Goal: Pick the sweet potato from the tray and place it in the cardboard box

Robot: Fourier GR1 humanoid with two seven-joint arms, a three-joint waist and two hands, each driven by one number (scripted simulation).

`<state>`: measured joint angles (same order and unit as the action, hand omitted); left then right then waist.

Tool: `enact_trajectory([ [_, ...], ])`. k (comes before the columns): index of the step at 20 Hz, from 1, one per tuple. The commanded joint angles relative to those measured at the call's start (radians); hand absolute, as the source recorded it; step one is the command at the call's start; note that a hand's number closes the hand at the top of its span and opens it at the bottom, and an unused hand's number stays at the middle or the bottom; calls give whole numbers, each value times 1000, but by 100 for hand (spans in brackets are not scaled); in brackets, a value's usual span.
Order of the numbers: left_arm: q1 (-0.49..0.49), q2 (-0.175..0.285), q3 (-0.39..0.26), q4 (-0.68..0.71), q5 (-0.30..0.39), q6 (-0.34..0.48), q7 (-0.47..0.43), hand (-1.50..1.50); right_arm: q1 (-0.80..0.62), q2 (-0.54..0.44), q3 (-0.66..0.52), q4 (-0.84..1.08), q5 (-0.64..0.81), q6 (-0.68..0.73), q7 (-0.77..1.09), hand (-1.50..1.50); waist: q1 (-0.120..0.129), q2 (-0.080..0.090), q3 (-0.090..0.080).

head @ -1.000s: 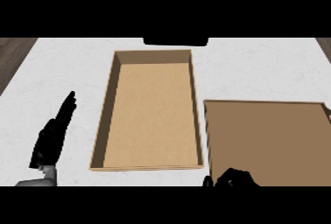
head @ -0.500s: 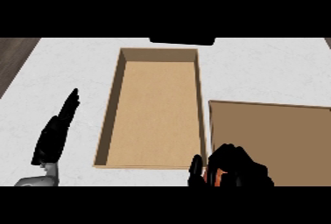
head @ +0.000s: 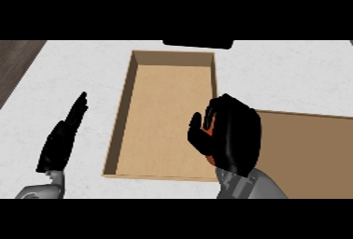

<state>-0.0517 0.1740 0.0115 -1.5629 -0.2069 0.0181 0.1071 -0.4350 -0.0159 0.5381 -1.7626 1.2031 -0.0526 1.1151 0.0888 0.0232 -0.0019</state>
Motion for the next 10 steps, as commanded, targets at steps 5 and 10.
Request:
enact_trajectory([
  [5,-15,-4,-7,-1,-4,-4,22,0,-278,15,-135,405,-211,-182,144,-150,4,-3,2],
  [10,38,-4,-8,2,8,-18,-17,0,-378,15,-177,578,-269,-379,58,-150,11,-2,2],
])
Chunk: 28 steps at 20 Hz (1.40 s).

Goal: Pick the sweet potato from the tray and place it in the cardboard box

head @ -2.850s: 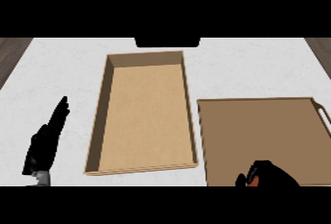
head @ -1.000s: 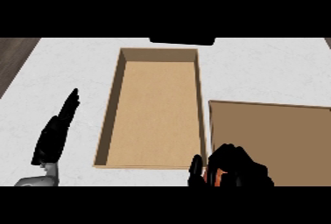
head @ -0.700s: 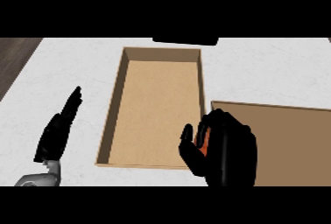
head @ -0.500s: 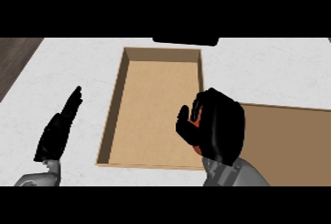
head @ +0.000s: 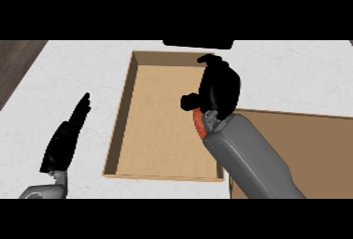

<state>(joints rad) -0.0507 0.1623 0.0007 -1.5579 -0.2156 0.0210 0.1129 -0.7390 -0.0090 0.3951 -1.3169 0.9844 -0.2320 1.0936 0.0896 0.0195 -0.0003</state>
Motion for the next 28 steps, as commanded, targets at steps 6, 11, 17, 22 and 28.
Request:
enact_trajectory([
  [6,15,-4,14,16,-2,14,-24,0,-99,9,-82,121,23,-496,34,-150,-28,-7,1],
  [11,62,16,39,5,4,13,-34,0,-39,9,-108,31,1,-684,-11,-150,-57,-19,1],
  [17,35,12,60,16,4,30,-8,0,110,9,-158,-120,152,-740,39,-150,-108,-27,0],
  [22,42,18,88,35,20,29,-16,0,372,-15,-179,-468,136,-641,-6,-150,-132,-30,0],
  [28,71,17,81,18,20,17,-38,0,721,-142,-118,-892,57,-559,-58,-150,-122,-27,0],
])
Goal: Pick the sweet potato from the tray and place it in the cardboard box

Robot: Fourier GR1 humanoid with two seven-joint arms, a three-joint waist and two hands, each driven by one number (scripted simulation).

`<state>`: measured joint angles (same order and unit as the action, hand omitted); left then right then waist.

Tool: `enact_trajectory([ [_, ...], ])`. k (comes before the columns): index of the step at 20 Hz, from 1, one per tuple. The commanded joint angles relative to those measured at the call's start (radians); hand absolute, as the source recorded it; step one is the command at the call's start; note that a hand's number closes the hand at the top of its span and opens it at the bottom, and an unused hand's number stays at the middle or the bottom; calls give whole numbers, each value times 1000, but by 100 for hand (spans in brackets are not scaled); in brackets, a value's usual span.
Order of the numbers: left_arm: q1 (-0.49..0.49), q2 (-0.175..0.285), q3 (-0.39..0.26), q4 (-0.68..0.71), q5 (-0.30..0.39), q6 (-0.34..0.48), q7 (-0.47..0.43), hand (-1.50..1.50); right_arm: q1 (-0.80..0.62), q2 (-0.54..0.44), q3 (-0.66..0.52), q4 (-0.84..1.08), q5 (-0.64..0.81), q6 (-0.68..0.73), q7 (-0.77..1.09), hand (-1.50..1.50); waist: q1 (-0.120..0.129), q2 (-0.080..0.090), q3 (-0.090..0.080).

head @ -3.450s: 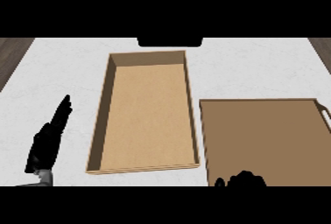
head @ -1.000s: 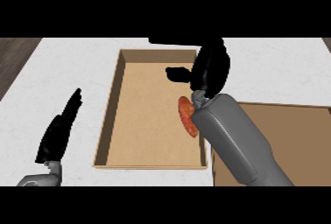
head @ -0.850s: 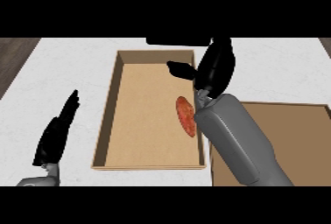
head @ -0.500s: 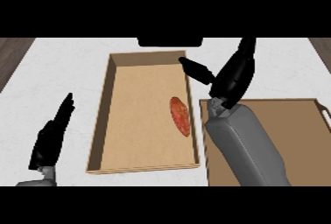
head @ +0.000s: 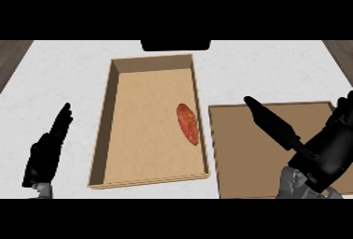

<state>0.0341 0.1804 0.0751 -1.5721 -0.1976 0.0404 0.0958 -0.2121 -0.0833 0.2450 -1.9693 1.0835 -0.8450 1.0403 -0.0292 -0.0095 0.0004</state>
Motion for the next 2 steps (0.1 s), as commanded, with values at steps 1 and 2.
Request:
enact_trajectory([
  [1,7,16,15,-18,13,-18,-3,0,268,-103,36,-270,-94,33,-26,-150,5,3,0],
  [2,-11,-5,-1,6,-3,0,4,0,316,-133,51,-331,-123,43,-39,-150,3,4,0],
])
